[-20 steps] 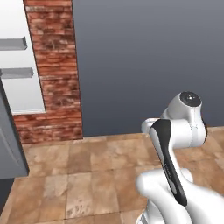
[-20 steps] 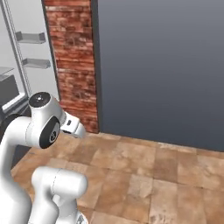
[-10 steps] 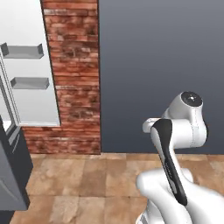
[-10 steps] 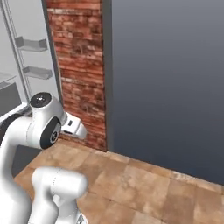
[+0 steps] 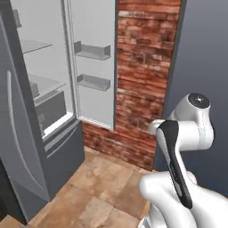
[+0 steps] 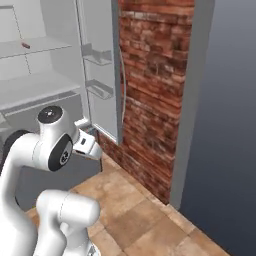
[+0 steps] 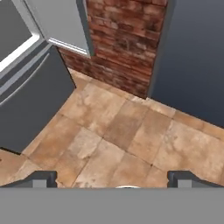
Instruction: Retrieve the sausage and cheese from the fridge and place them on the cutting board on the counter.
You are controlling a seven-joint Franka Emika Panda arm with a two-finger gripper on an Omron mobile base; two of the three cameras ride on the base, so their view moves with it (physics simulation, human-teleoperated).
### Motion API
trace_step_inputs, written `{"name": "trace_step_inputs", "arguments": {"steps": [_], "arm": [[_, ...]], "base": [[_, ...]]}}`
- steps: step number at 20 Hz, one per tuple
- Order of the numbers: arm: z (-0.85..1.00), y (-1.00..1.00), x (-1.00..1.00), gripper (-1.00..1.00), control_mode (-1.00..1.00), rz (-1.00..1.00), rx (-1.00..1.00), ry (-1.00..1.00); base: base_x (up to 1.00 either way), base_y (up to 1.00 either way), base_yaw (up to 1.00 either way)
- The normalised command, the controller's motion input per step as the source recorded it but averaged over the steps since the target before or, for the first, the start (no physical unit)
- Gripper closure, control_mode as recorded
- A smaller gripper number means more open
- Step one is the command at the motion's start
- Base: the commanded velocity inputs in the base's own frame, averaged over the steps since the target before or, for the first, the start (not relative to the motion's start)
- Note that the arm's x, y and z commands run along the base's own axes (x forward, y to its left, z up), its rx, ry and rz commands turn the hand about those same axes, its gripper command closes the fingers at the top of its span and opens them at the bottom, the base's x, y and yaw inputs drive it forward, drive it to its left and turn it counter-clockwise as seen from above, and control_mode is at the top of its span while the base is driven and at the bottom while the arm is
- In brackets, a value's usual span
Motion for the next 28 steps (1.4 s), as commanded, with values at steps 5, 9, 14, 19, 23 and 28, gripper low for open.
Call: {"name": "trace_step_inputs", "arguments": {"steps": [5,9,14,19,23,28], "arm": [[0.00,0.00,0.00,-1.00,1.00,0.00,0.00,0.00],[0.00,0.00,0.00,-1.00,1.00,0.00,0.00,0.00],[0.00,0.00,0.00,-1.00,1.00,0.00,0.00,0.00],[0.00,0.00,0.00,-1.00,1.00,0.00,0.00,0.00],[0.00,0.00,0.00,-1.00,1.00,0.00,0.00,0.00],[0.00,0.00,0.00,-1.00,1.00,0.00,0.00,0.00]], "base": [[0.82,-0.12,0.73],[0.61,-0.32,0.70],[0.58,-0.45,0.60],[0.46,-0.63,0.22],[0.54,-0.59,0.28],[0.44,-0.20,0.24]]}}
